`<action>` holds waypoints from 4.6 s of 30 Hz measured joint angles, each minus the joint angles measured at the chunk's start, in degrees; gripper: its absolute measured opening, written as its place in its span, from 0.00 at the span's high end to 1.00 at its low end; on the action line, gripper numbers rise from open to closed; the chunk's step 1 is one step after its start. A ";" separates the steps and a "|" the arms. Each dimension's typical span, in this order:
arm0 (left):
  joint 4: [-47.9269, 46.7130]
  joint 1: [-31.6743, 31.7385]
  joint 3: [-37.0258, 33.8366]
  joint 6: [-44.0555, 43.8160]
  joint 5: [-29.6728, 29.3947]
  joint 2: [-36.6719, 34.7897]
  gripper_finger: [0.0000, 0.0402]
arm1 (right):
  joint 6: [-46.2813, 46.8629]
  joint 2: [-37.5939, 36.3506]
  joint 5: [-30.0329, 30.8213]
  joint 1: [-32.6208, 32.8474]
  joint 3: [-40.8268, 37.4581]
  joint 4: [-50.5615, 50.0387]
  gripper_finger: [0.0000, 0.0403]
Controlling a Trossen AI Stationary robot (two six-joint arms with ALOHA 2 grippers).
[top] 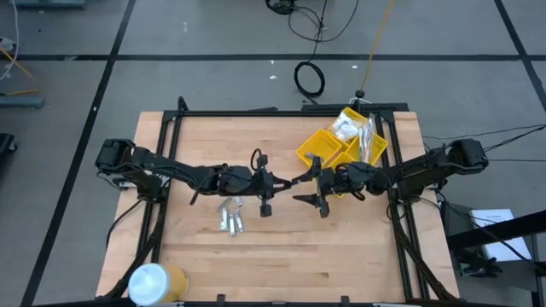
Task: Pick & Place Travel size toiletries
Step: Put the nail cutter into the bottom left yellow bin
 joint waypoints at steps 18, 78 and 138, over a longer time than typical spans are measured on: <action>1.81 -0.06 0.00 -1.43 1.13 0.42 0.94 | -4.69 0.26 4.40 0.10 -0.04 2.68 0.53; -55.94 1.06 2.47 -48.27 -25.14 -3.67 0.11 | 4.36 -1.20 11.94 -26.63 -0.09 -36.87 0.52; -52.41 -10.96 -19.61 -67.35 0.18 -3.82 0.14 | 2.42 -11.08 -0.14 -18.33 -0.09 -30.86 0.46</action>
